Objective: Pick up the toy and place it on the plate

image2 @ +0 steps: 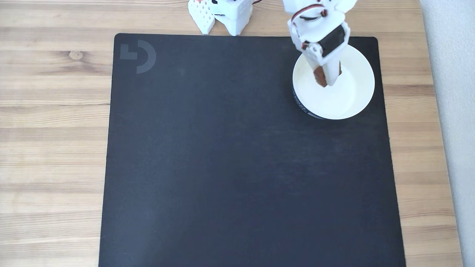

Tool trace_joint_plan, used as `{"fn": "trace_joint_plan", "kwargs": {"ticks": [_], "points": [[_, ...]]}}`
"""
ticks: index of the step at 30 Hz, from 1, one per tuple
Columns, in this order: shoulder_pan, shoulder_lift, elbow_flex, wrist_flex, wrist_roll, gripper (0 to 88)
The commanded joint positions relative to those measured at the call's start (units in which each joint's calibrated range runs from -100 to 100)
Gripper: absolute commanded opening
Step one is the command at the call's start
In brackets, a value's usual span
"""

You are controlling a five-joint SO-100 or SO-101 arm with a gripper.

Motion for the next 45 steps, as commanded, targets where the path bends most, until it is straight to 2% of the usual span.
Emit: {"fn": "trace_joint_plan", "kwargs": {"ticks": [1,4,9,11,12,13,14,21,25,26,29,30,35,36,40,41,43,45], "points": [[-1.7,-1.4,5.8,-7.2,-0.4,2.6],[-1.3,-1.8,9.9,-11.6,-0.4,2.6],[-1.5,-3.3,10.3,-11.3,-0.3,4.2],[-1.6,-3.6,10.4,-10.8,-0.1,11.9],[-1.6,-3.6,10.5,-9.6,-0.1,20.3],[-1.6,-3.6,10.5,-8.9,0.0,24.9],[-1.5,-3.6,10.5,-8.6,0.0,26.9],[-1.2,-3.6,10.4,-8.5,0.0,26.2],[1.0,-4.4,9.9,-9.0,-0.2,19.7],[3.5,-6.9,9.9,-9.1,-0.4,13.2],[7.9,-11.7,10.4,-8.6,-0.4,2.6],[10.2,-14.3,10.7,-8.3,0.0,1.8],[23.9,-27.4,17.6,-9.0,0.1,2.5],[30.0,-33.1,21.4,-9.1,0.1,2.5],[39.1,-42.7,27.3,-9.1,0.1,2.3],[44.4,-49.5,31.9,-8.7,0.2,2.2],[46.0,-52.5,34.0,-8.6,0.8,2.2],[46.9,-58.1,37.8,-8.6,3.6,2.2]]}}
